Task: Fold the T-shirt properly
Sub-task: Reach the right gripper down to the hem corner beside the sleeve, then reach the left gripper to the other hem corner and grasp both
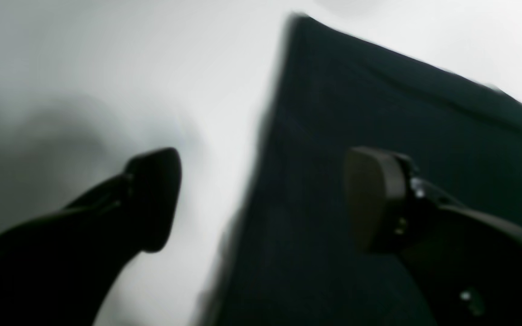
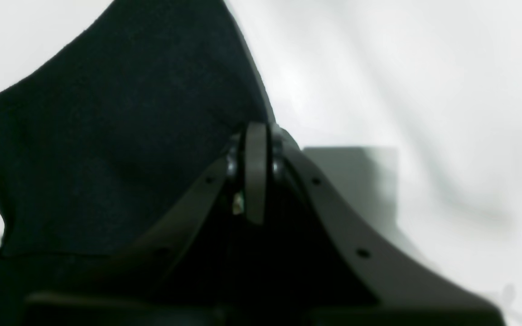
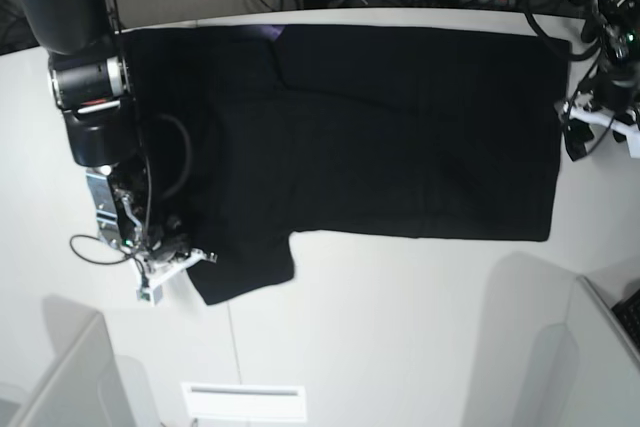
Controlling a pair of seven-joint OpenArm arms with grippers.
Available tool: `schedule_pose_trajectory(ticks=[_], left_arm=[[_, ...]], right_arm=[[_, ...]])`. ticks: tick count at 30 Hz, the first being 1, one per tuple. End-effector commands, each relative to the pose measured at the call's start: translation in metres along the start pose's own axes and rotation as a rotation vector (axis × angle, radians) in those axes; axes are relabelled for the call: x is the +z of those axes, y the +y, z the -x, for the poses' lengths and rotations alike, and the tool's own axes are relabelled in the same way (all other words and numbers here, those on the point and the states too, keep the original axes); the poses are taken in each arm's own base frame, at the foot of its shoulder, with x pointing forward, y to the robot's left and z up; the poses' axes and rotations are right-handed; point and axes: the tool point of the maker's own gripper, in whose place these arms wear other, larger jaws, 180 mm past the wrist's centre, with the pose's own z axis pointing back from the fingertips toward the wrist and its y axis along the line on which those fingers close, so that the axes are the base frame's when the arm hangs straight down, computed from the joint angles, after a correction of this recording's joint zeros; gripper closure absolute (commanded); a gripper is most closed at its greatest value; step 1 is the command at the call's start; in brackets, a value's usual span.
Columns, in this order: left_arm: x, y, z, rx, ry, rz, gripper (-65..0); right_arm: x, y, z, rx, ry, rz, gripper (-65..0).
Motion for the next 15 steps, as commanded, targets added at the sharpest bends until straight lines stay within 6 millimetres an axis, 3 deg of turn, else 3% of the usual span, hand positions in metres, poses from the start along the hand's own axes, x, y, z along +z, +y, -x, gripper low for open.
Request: schedule_pose_trajectory(ticks=[1,9,15], left_arm=[[-0.009,-0.001,-0.02,-0.037,-0.035,-0.002,-54.6],[-0.093,-0.013,-0.048,-0.072,0.063,0.001,-54.8],[-0.132,-0.028,-0.06,-0.022,0.129,0.048,-54.8]], right_arm=[[0.002,-0.001,-0.005,0.002,0.013,0.006,0.0],[0.002,0.0,-0.005,0.002,0.013,0.005,0.0],[0.002,0.0,-0.007,0.003,0.01,0.004,0.0]])
